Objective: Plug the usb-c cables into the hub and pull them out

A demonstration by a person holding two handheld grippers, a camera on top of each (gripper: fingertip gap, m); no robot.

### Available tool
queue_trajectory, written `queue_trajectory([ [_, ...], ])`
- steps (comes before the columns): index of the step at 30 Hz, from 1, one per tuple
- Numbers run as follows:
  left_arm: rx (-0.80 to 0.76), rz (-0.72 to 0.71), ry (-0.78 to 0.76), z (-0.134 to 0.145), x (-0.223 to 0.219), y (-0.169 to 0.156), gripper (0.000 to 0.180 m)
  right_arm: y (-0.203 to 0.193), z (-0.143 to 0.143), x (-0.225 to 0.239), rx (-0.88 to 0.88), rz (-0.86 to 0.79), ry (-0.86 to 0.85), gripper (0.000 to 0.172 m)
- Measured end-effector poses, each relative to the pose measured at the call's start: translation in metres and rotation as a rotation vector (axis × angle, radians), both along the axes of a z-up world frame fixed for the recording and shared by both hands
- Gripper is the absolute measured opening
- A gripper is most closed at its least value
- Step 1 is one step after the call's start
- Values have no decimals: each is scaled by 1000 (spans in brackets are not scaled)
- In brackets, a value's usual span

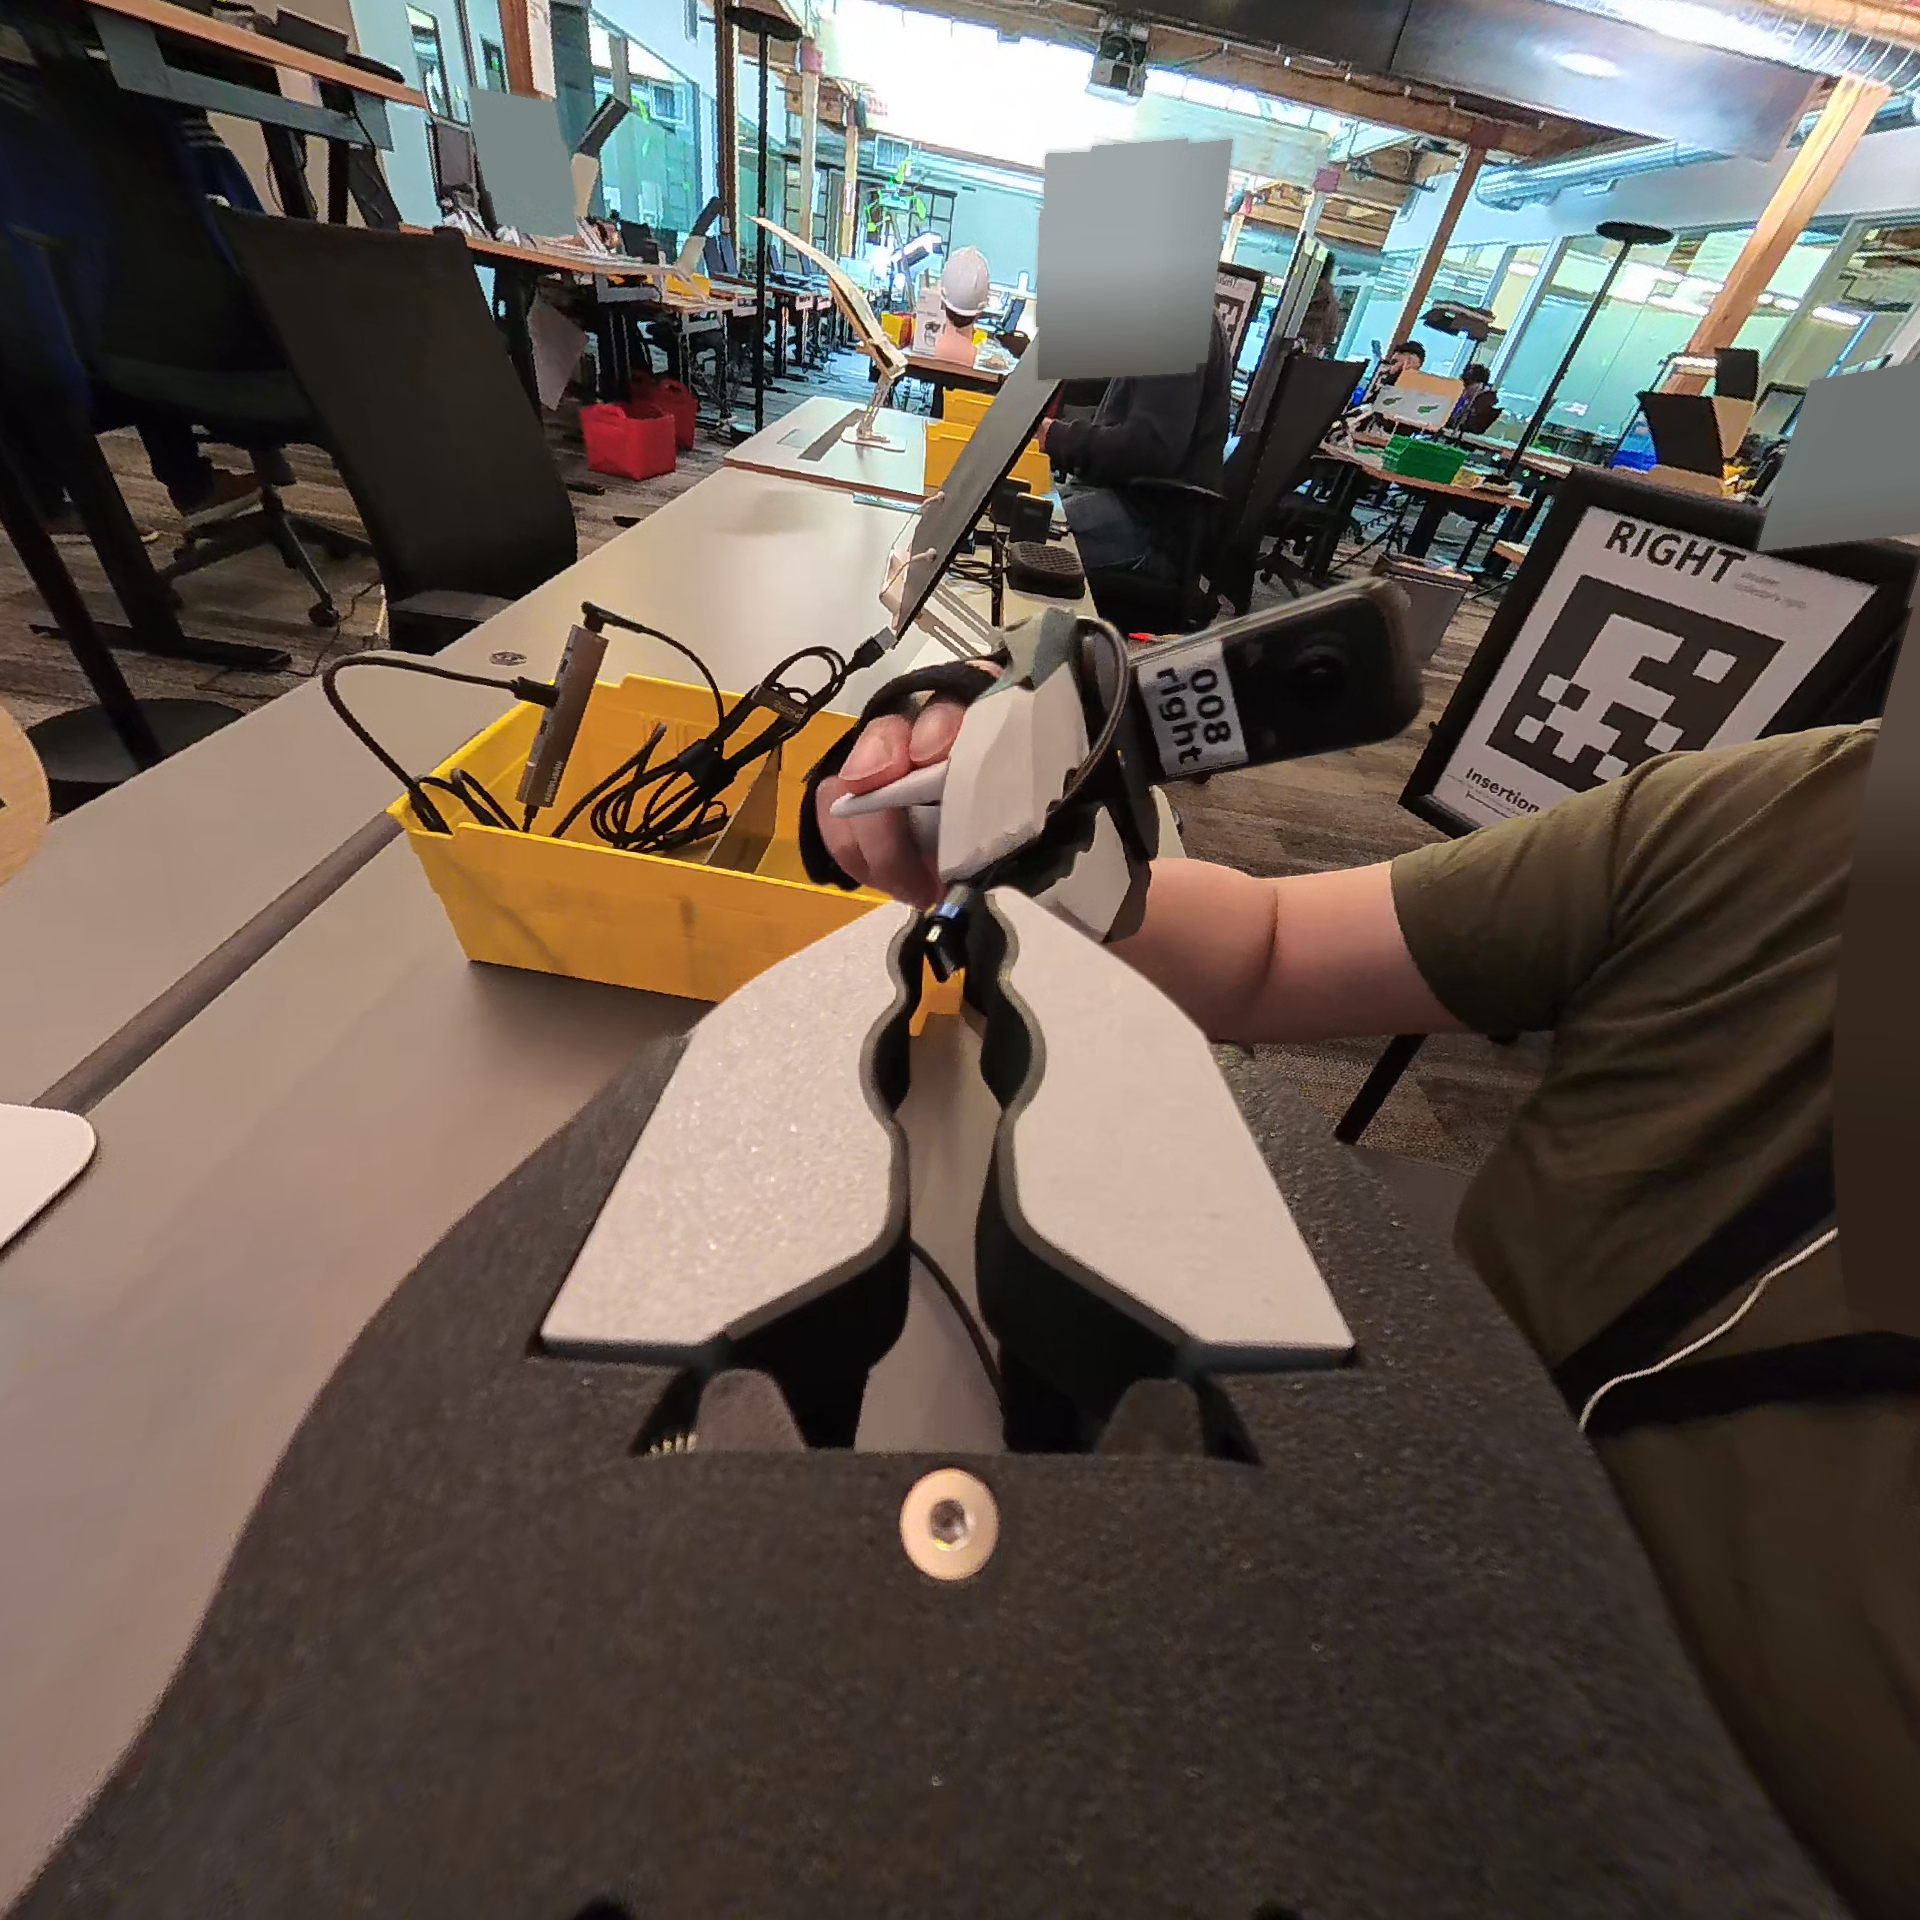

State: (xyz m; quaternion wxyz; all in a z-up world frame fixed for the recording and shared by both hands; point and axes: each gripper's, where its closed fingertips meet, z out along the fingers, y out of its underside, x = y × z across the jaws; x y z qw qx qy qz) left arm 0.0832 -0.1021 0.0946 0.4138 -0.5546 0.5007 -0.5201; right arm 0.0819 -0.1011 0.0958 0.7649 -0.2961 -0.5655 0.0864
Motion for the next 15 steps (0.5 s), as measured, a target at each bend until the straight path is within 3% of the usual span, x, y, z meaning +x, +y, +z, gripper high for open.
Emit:
queue_trajectory([
  [15,13,25,32,-5,1,5,8,4,-6,1,-24,-34,-42,6],
])
